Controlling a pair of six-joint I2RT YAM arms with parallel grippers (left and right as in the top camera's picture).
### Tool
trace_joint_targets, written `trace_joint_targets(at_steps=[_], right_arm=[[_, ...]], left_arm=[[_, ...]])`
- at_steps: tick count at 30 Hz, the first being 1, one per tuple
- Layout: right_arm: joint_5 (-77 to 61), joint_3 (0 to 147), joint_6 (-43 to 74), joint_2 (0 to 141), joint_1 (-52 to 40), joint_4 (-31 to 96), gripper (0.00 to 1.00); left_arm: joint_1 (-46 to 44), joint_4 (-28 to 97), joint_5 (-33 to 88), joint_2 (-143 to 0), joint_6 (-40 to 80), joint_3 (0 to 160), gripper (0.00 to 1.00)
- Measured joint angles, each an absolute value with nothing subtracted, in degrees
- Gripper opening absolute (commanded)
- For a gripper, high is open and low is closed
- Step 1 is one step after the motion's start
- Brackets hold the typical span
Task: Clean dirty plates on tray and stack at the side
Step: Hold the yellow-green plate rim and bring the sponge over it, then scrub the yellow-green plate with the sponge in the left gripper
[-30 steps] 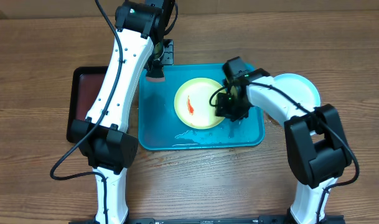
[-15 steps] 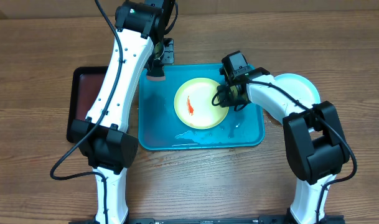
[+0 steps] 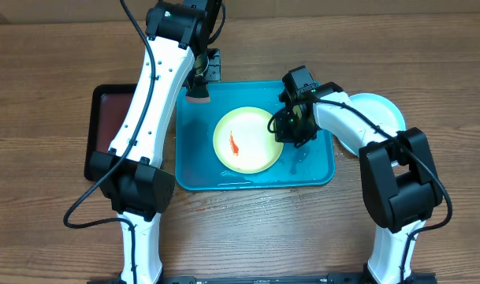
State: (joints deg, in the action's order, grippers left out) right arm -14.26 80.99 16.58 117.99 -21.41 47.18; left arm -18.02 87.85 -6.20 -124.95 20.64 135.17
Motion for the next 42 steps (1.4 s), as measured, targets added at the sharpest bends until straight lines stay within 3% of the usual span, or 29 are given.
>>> trace_joint_targets(at_steps=[13, 35, 42], right_arm=[[-15.2, 80.9, 35.4, 119.3, -25.6, 38.9, 0.04], [-13.9, 80.9, 37.3, 119.3, -27.3, 38.6, 0.04], [-13.9, 80.9, 37.3, 119.3, -27.2, 38.6, 0.04]], left_arm=[[-18.7, 74.6, -0.3, -124.9, 20.9, 116.0, 0.04], [-18.8, 58.5, -0.3, -124.9, 20.4, 96.1, 0.04], [-18.5, 56.1, 14.3, -124.9, 9.1, 95.6, 0.04]])
